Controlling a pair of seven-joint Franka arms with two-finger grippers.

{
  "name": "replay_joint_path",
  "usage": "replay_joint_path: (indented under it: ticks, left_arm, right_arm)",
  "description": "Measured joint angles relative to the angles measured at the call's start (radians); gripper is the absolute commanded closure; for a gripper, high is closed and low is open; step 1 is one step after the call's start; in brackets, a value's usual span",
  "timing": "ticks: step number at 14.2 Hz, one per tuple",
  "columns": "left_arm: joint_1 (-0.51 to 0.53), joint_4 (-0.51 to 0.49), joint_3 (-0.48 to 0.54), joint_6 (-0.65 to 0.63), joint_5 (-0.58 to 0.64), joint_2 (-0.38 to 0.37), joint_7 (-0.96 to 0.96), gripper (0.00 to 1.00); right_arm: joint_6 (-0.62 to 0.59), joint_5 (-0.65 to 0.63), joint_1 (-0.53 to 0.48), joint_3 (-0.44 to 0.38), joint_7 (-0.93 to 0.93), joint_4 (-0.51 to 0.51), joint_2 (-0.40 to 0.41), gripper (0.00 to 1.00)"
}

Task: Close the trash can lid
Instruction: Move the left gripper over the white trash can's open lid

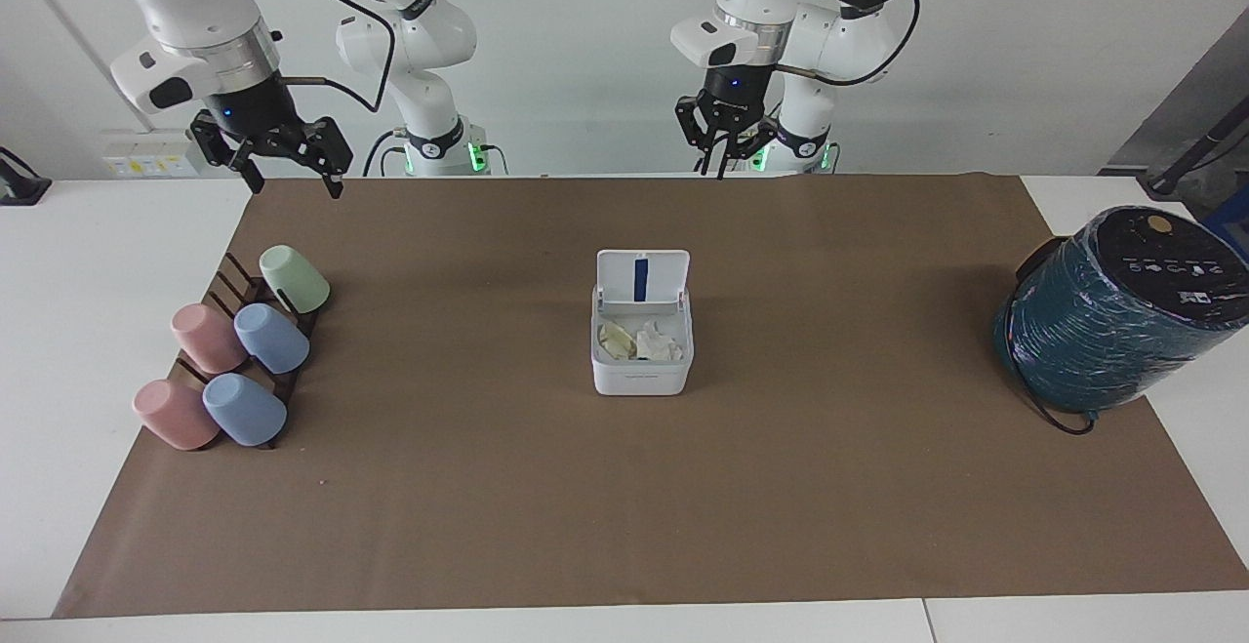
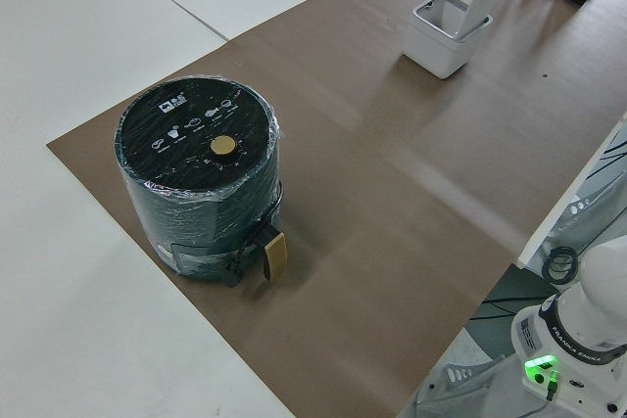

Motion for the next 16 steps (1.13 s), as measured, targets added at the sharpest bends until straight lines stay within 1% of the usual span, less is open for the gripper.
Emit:
replay_joint_path:
  ticks: [3, 10, 16]
  left_arm:
    - [-0.022, -0.017, 0.001, 0.061, 0.0, 0.035, -0.028, 1.0]
    - [-0.051, -0.017, 0.003, 0.215, 0.0, 0.154, -0.086, 1.0]
    - [-0.044, -0.013, 0.019, 0.299, 0.0, 0.19, -0.088, 1.0]
  right_arm:
    - [0.0, 0.0, 0.0, 0.0, 0.0, 0.0, 0.0, 0.0]
    - [0.0, 0.0, 0.0, 0.0, 0.0, 0.0, 0.0, 0.0]
    - [0.0, 0.0, 0.0, 0.0, 0.0, 0.0, 0.0, 0.0]
